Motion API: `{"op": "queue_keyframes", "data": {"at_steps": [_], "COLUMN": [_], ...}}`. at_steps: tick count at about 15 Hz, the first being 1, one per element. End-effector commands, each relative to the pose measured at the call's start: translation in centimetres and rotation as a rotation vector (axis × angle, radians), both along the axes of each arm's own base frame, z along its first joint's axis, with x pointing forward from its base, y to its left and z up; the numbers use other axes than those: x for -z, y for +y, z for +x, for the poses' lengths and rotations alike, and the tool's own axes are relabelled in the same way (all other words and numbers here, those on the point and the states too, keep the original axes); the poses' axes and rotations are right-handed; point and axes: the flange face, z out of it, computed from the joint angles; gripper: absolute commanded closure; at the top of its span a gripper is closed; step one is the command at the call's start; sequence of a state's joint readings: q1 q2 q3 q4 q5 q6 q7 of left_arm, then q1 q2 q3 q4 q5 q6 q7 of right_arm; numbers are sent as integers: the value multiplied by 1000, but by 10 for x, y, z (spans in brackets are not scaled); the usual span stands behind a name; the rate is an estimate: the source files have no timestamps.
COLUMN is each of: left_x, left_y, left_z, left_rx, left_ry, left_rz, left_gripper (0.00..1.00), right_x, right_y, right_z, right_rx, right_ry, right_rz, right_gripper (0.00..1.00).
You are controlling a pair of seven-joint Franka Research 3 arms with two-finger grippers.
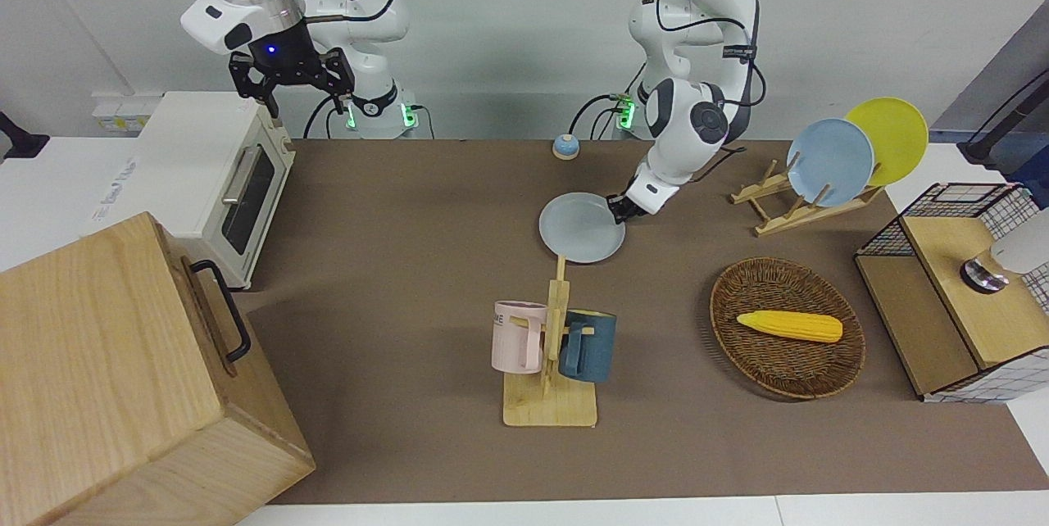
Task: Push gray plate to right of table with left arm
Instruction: 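Push the gray plate with the left gripper across the table toward the toaster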
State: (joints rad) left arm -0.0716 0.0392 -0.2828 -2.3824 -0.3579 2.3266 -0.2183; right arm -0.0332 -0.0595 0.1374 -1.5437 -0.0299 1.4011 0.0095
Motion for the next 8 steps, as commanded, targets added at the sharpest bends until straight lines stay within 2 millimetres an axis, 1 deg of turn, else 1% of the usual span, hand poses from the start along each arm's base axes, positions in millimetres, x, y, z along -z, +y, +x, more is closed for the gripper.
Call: {"op": "queue_keyframes", "data": {"at_steps": [1, 3, 5, 8], "left_x": [13, 20, 23, 16], "left_y": [-48, -69, -81, -107], "left_z": [4, 3, 1, -5], "left_rx": [-48, -69, -80, -91], "left_ry": [-4, -14, -24, -23], "left_rz": [-26, -27, -28, -40], "left_gripper": [1000, 1000, 1000, 1000], "right_x": [-4, -4, -4, -4], "right_y": [-3, -3, -3, -3], "right_z": [-4, -4, -4, -4], "right_rx": [-2, -2, -2, -2], "right_ry": [4, 4, 4, 4], "right_rz": [-11, -11, -11, -11], "right_gripper": [5, 5, 5, 5]}}
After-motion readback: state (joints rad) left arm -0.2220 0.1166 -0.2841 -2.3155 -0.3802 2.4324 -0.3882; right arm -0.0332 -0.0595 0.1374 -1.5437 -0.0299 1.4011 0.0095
